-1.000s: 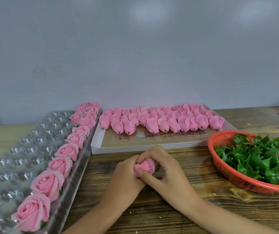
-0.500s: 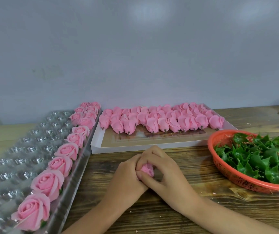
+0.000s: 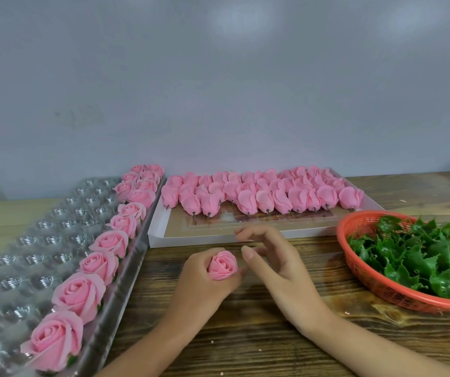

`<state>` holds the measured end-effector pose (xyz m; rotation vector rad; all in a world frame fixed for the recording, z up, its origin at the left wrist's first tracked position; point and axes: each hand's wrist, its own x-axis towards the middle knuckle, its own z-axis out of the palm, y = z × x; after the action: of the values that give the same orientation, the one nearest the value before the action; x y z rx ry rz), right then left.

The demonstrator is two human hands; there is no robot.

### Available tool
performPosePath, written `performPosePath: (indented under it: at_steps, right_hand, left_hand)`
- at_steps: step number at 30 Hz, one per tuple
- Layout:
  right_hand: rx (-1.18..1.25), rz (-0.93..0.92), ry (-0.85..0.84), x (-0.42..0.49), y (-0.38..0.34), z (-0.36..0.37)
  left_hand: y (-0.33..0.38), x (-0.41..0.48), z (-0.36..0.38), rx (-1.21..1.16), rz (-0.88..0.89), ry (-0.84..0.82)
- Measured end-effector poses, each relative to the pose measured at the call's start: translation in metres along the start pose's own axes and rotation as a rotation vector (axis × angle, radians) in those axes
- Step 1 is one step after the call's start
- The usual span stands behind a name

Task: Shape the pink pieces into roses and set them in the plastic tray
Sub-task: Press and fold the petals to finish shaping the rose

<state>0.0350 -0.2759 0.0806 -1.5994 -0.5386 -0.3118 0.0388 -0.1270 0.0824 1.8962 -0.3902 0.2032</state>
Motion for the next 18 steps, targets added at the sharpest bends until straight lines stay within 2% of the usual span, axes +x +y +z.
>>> performPosePath:
  at_steps: [3,8,18]
  right_hand:
    - [0.073,0.017,-0.075,0.0008,-0.0022,0.0021]
    - [0.085,0.037,-0.129,-0.0004,-0.0017,0.0050]
    - [-0.024,0.019,-0.024,-0.0010,0.0011,0.0056]
  left_hand:
    - [0.0061,-0.0007,-0.0026,-0.071,0.032,-0.083]
    - [0.0096,0.0011,-0.0046,0.007,0.048,-0.230]
    - [0.0022,0.0023,-0.0035,-0.016,-0.024,-0.195]
